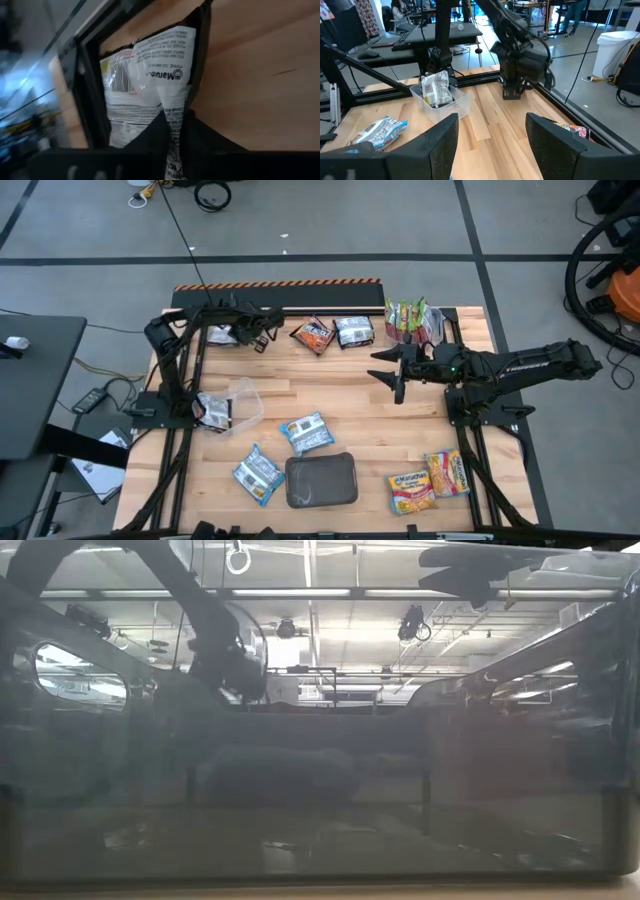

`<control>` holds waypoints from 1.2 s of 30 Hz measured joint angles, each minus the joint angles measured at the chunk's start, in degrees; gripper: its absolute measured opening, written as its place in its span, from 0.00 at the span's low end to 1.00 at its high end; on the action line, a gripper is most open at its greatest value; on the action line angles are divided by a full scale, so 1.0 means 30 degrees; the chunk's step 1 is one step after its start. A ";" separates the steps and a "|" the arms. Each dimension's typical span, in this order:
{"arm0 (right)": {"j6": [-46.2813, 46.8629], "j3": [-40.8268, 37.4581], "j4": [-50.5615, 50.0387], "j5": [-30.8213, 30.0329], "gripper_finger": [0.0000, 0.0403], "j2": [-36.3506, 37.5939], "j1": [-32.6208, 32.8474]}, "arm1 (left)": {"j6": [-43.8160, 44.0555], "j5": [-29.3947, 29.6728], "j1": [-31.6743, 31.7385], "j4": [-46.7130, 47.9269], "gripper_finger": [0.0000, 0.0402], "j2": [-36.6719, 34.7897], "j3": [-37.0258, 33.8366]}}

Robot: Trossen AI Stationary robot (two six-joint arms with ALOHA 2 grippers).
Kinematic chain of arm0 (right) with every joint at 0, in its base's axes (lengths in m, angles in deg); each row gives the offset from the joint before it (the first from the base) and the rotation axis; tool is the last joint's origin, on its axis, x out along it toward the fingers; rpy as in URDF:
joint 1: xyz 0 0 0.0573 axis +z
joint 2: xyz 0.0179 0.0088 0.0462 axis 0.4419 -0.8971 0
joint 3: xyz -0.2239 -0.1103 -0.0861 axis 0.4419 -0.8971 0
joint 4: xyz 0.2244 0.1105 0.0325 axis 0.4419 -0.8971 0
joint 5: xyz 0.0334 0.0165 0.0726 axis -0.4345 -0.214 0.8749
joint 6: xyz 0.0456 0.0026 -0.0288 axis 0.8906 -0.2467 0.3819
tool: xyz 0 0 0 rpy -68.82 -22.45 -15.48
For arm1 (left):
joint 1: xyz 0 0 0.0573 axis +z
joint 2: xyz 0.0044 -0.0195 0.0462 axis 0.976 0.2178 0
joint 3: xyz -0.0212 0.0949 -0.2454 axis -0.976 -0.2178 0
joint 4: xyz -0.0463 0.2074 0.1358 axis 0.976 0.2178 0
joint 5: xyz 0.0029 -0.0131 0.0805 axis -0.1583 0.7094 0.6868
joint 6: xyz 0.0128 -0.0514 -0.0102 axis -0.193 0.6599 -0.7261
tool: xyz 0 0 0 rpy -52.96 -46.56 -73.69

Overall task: Sort Maruchan noodles
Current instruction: Put the black noodle pack into the bottom transparent bin

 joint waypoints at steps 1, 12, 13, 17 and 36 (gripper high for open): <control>-0.0094 0.0000 -0.0008 0.0003 0.59 0.0000 0.0000 | -0.0027 -0.0356 -0.0146 0.0018 0.07 -0.0323 0.0115; 0.0374 0.0000 -0.0199 0.0005 0.59 -0.0007 -0.0007 | 0.3947 -0.5157 -0.2122 0.3193 0.04 -0.7119 0.0586; 0.0535 0.0000 -0.0208 0.0002 0.59 -0.0007 -0.0007 | 0.4879 -0.5462 -0.2515 0.3535 0.04 -0.7904 0.0586; 0.1102 0.0000 -0.0214 -0.0230 0.59 -0.0007 -0.0007 | 0.9552 -0.6199 -0.4683 0.4698 0.04 -1.0893 0.0579; 0.4155 0.0000 -0.0230 -0.0852 0.59 -0.0364 0.0002 | 2.7759 -0.3282 -1.9386 0.6703 0.05 -1.5224 -0.1085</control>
